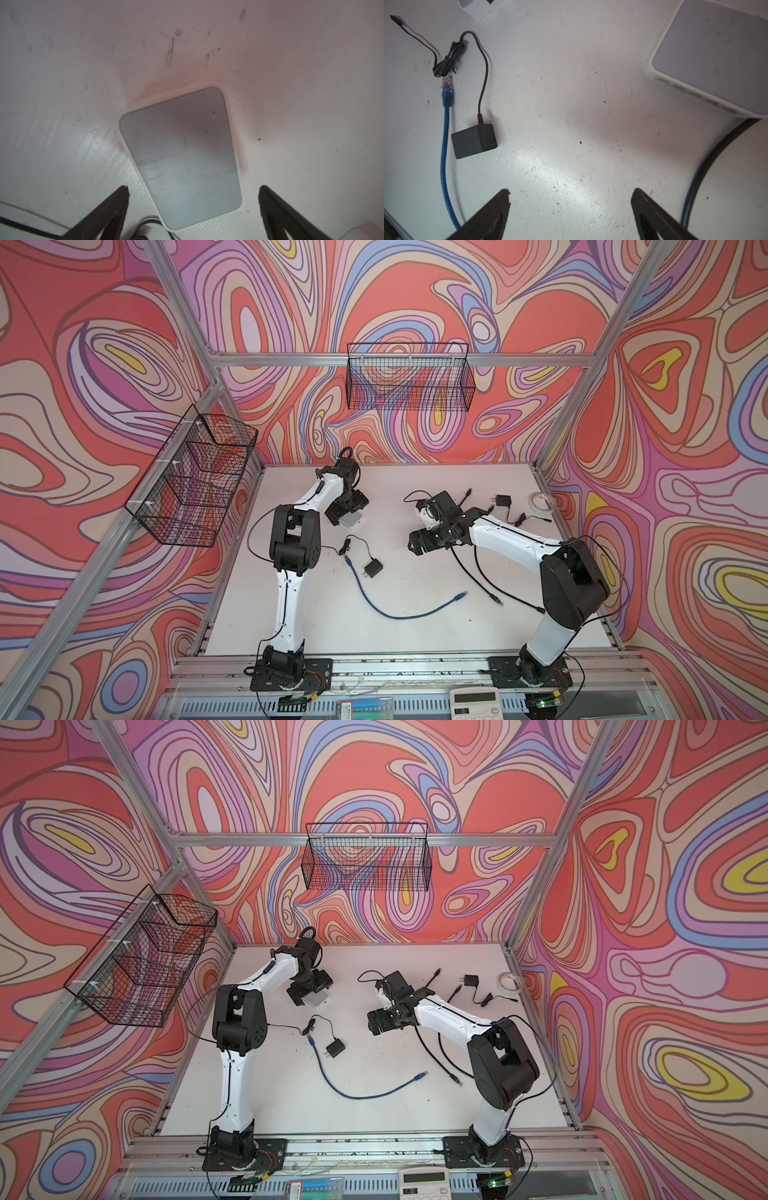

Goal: Insert the plug into the switch port
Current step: 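Grasp the white switch with left gripper and lift it on edge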

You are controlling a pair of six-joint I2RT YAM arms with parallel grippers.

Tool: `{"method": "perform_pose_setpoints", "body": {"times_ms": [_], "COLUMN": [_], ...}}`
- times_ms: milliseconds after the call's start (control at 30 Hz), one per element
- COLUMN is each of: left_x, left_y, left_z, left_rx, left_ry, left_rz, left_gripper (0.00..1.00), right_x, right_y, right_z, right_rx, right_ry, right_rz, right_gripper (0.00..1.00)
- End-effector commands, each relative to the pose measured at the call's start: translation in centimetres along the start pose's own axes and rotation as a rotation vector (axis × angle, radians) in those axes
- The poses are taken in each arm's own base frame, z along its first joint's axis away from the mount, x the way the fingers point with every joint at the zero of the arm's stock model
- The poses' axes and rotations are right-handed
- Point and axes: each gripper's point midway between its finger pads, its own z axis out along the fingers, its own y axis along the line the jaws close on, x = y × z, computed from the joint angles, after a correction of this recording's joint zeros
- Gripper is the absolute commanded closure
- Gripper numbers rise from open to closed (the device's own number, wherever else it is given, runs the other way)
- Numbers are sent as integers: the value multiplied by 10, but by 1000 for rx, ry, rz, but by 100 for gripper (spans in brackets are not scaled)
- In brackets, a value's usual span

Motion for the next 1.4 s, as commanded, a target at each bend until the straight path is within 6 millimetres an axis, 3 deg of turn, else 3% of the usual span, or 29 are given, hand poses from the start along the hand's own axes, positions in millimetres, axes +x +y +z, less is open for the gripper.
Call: {"method": "perform_pose_setpoints", "body": {"times_ms": [0,300,333,500,567,667,767,833,900,1100,1367], "left_x": [-1,-3,-3,-1,-1,1,6,8,11,31,54], "left_y": [11,15,15,15,17,17,9,7,5,3,-9], "left_z": [11,22,23,26,25,24,22,16,6,-26,-81], "left_rx": [-47,-72,-71,-64,-68,-58,-5,5,12,93,224], "left_ry": [33,45,48,54,48,52,70,81,81,103,105], "left_rz": [-49,-50,-48,-39,-41,-35,-17,10,46,68,57], "left_gripper": [1,7,9,29,29,41,55,62,64,63,64], "right_x": [-5,-12,-8,-4,-3,0,-7,-9,-11,-20,-44], "right_y": [5,9,7,4,3,-1,1,-2,0,14,48], "right_z": [-3,1,9,13,13,15,2,-2,-6,-15,-21], "right_rx": [-12,-34,-30,-25,-22,-5,-10,-3,-26,-142,-306], "right_ry": [-16,-24,-4,0,-6,-13,-79,-120,-162,-259,-348], "right_rz": [-38,-33,-26,-11,0,31,87,152,227,344,445], "right_gripper": [5,5,4,4,4,4,4,4,4,7,14]}}
